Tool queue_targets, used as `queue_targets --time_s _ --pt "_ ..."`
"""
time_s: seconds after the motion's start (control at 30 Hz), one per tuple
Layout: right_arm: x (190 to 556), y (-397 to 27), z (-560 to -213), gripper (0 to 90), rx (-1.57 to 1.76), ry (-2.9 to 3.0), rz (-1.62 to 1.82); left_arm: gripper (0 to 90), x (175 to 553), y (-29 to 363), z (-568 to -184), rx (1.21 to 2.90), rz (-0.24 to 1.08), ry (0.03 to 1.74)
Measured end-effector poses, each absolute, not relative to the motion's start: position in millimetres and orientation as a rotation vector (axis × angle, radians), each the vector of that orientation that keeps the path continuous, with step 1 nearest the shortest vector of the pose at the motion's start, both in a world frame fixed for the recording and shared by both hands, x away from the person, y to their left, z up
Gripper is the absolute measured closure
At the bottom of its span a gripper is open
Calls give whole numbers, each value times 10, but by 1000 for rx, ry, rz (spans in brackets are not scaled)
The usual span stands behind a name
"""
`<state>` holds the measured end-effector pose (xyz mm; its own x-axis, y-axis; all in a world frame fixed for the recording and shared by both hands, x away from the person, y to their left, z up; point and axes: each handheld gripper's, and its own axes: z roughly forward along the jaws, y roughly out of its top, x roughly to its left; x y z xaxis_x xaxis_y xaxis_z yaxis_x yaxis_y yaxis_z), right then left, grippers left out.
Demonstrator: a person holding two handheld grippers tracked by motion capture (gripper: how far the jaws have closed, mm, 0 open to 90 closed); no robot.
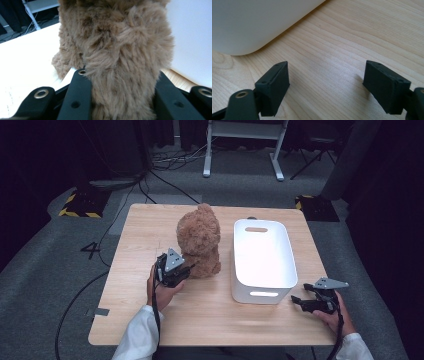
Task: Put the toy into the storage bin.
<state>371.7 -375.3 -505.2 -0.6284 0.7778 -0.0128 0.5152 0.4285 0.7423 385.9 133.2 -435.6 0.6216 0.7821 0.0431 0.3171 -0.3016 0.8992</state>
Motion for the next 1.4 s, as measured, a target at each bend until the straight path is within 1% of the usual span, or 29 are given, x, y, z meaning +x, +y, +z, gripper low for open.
queue_targets --time_s 0.43,0.9,1.4 --pt "3716 -3752 -5052 205 1107 2331 1029 711 3764 1278 -4195 1855 640 819" --pt "3715 -3751 -5052 204 1110 2329 1027 712 3737 1271 -4041 1818 638 791" --pt "3715 -3751 -5052 204 1109 2329 1027 713 3705 1139 -3744 1795 650 717"
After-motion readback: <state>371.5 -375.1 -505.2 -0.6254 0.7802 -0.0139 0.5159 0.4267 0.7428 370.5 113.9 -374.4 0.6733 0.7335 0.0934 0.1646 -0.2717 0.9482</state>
